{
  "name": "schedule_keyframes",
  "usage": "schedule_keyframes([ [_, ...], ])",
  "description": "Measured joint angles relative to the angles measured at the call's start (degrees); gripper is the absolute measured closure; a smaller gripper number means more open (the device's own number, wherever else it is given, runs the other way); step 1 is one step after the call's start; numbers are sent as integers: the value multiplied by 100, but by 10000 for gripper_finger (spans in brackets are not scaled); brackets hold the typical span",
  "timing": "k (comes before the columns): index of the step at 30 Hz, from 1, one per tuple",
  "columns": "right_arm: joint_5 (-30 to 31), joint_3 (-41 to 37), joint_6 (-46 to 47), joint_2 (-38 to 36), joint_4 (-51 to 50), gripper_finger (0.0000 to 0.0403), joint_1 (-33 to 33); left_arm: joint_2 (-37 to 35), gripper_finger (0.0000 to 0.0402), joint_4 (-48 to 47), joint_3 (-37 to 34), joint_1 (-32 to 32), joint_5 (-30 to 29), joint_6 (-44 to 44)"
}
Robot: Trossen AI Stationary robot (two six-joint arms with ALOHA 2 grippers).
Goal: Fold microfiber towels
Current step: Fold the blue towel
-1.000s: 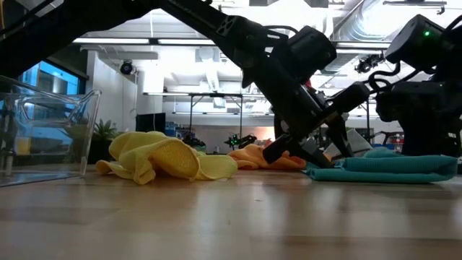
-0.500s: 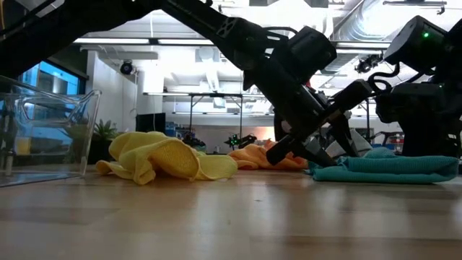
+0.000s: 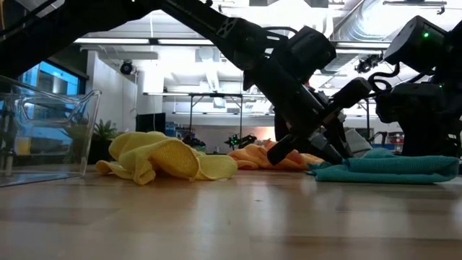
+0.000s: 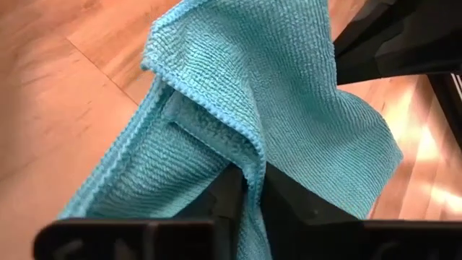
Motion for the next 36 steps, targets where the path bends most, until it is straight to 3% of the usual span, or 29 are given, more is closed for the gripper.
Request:
schedule_keyframes([
  [9, 0, 0, 0, 0, -4, 403, -2, -88, 391, -25, 6, 26, 79, 62],
  [36, -45, 0, 15, 0, -28, 403, -2, -131, 301, -78, 9, 26, 98, 249],
])
